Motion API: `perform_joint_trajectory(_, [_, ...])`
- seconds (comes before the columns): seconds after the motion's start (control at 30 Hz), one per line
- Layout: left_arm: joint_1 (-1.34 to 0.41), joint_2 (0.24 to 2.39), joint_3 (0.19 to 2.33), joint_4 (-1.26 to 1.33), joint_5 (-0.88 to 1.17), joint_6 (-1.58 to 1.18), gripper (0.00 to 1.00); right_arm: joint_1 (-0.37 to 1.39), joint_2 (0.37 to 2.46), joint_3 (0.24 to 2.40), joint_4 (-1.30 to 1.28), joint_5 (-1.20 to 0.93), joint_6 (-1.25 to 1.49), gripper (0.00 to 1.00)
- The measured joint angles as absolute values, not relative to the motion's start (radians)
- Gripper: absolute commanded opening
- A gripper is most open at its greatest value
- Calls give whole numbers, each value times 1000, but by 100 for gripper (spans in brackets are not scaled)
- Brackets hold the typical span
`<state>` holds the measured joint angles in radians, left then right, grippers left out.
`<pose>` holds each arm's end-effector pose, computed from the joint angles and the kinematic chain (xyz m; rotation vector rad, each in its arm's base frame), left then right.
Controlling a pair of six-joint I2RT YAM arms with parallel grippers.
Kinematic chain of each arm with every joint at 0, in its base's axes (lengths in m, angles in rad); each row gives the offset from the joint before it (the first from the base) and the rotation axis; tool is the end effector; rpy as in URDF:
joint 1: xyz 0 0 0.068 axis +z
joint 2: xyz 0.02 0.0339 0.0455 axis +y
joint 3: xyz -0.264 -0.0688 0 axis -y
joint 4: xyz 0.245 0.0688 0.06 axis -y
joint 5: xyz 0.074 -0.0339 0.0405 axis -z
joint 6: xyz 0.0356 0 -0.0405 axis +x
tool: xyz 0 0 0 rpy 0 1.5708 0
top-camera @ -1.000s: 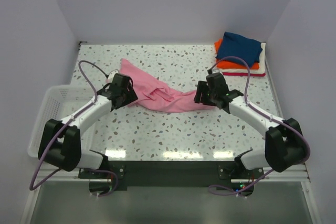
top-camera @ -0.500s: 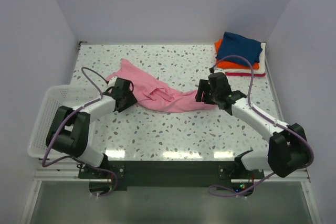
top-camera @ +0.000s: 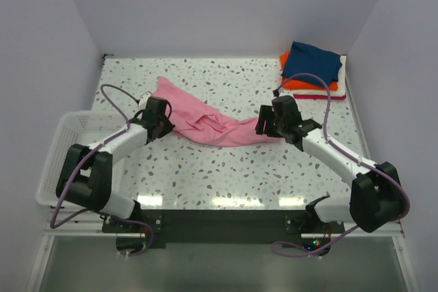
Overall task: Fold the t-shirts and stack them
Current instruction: Flatten the tshirt out
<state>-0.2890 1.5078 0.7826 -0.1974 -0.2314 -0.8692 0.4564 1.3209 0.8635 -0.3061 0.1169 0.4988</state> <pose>0.2823 -0.0754 0.1728 -0.7987 2.3385 -0.2138 0.2532 0.1197 0.2393 0.1086 2.3504 0.3395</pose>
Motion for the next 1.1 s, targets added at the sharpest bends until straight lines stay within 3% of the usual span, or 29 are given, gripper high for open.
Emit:
perform_joint_trajectory(0.67, [-247, 1076, 1000, -474, -263, -744, 0, 393, 1482, 915, -290, 123, 497, 74])
perform_joint_trajectory(1.1, [-198, 1000, 1185, -586, -238, -711, 0, 333, 1531, 925, -288, 106, 525, 76])
